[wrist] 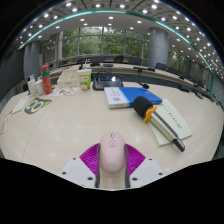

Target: Arrange mouse

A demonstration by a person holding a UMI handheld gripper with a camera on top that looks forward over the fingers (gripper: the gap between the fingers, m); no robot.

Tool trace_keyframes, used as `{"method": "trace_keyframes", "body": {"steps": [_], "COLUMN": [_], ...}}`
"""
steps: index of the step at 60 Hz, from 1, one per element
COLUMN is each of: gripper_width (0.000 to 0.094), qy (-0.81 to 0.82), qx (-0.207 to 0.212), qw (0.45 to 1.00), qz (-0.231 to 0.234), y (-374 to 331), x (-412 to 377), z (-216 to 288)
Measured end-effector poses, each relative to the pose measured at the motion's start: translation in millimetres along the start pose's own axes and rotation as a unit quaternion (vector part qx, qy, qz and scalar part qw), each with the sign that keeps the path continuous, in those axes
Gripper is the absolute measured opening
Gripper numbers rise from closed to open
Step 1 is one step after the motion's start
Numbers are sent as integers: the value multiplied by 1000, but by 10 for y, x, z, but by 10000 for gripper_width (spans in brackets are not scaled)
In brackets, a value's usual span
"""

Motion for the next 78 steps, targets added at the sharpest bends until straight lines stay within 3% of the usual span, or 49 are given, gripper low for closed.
{"method": "trace_keyframes", "body": {"steps": [17,27,37,47,63,67,73,78], "gripper_width": [328,326,325,326,333,395,521,874], "qy": [8,3,-11,-26,-45,-41,-35,-30], "qx": [108,135,108,48,-21,-29,-34,-44], "qw": [994,989,989,993,996,997,996,995], "qz": [36,67,99,102,71,59,76,83], "y": [-447,-312,194,1009,1832,1911,1902,1772], "x": [-1014,-2222,-3635,-4609,-5056,-5049,-5061,-5071], "z": [1253,1729,1690,1205,459,367,324,348]}}
Point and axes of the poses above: the point between the fingertips, and its own axes, seen from behind it with the camera up: x to the right, z up, y forward, the way the camera looks, the point moved 9 cm from there along -y, backward, against the way the camera looks, and after that the axes turned 12 degrees about y, right-handed, at the moved point
